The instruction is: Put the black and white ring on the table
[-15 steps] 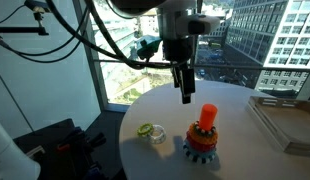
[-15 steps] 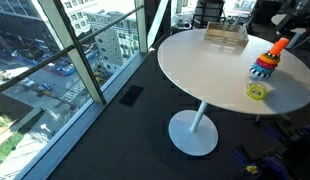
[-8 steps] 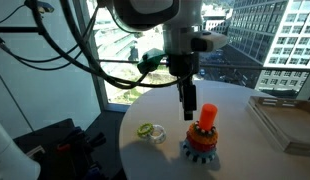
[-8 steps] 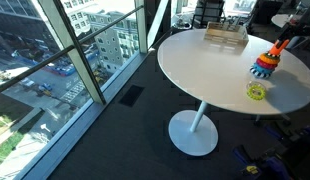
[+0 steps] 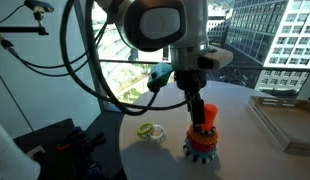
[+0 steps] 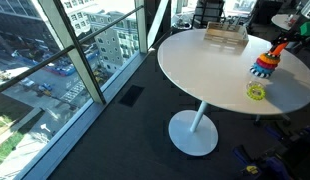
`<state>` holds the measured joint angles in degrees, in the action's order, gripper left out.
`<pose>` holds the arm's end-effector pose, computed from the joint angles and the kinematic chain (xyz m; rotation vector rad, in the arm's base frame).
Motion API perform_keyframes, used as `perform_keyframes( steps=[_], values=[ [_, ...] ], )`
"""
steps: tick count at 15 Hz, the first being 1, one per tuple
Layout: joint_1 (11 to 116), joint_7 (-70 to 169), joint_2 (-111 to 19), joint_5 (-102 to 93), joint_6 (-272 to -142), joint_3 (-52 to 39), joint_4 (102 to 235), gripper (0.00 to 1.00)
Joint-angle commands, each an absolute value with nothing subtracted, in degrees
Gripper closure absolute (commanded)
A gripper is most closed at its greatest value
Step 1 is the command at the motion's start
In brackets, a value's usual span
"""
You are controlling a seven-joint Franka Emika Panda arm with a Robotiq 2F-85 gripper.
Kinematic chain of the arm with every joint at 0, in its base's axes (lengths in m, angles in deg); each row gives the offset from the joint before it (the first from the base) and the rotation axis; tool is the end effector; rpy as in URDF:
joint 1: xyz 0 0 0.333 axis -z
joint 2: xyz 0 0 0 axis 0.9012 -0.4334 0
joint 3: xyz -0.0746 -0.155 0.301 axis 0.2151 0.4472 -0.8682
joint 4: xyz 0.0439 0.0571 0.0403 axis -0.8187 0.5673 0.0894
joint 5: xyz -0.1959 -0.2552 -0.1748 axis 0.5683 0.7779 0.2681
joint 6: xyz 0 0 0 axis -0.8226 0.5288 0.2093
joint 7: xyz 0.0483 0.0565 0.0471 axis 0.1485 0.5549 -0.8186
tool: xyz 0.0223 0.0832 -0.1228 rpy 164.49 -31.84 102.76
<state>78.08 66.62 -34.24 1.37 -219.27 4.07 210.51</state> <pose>0.4527 -0.2441 0.3232 2.8052 -1.1110 0.1978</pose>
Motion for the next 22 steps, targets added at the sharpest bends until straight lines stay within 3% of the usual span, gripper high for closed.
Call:
perform_keyframes(
  steps=[1, 15, 16, 21, 22],
  values=[
    [77.6, 68.5, -37.7, 2.3, -221.7, 5.0, 207.8, 0.0],
    [76.7, 66.4, -42.8, -2.4, -225.5, 5.4, 205.3, 0.01],
    [76.6, 66.4, -42.9, -2.6, -225.5, 5.4, 205.3, 0.19],
    [76.4, 66.6, -43.2, -2.5, -225.5, 5.6, 205.2, 0.56],
    [76.4, 66.6, -42.9, -2.4, -225.6, 5.6, 205.2, 0.59]
  ],
)
